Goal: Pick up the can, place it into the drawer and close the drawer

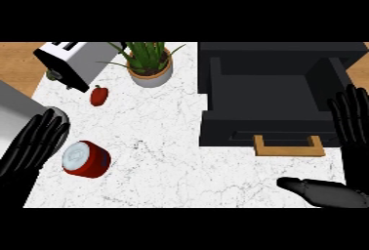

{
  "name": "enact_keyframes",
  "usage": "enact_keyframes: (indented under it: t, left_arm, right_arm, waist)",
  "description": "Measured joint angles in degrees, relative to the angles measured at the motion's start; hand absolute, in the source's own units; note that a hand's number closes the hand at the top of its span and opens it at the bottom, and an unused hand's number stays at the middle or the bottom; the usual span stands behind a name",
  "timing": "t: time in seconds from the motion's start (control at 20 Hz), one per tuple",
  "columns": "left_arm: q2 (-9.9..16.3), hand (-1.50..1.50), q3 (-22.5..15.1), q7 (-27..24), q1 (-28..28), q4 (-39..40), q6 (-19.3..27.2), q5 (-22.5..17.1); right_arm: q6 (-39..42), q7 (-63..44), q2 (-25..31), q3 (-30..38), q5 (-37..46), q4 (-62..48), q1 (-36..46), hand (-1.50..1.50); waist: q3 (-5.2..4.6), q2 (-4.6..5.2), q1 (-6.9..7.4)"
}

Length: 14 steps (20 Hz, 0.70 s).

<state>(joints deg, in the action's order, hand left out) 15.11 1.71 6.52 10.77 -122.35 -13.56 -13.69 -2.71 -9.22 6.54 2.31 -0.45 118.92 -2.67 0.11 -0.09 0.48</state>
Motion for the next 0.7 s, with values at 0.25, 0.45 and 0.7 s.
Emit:
enact_keyframes:
  t: [0.25,0.45,0.7]
  left_arm:
    - [1.93,-1.50,3.50,4.79,3.61,-3.41,-2.68,-4.47]
    - [1.74,-1.50,5.82,8.49,3.55,-4.82,-3.45,-7.20]
    - [0.20,-1.50,8.85,9.03,5.60,-4.63,-5.21,-8.53]
  right_arm:
    - [1.15,-0.96,-0.12,0.49,-0.74,0.68,-3.82,-1.50]
    - [2.66,0.05,-0.15,1.39,-1.30,0.79,-6.06,-1.50]
    - [4.39,1.32,-0.65,2.07,-2.08,1.61,-9.04,-1.50]
  waist:
    - [-0.07,-0.01,-0.24]
    - [-0.09,0.02,-0.37]
    - [-0.10,0.01,-0.40]
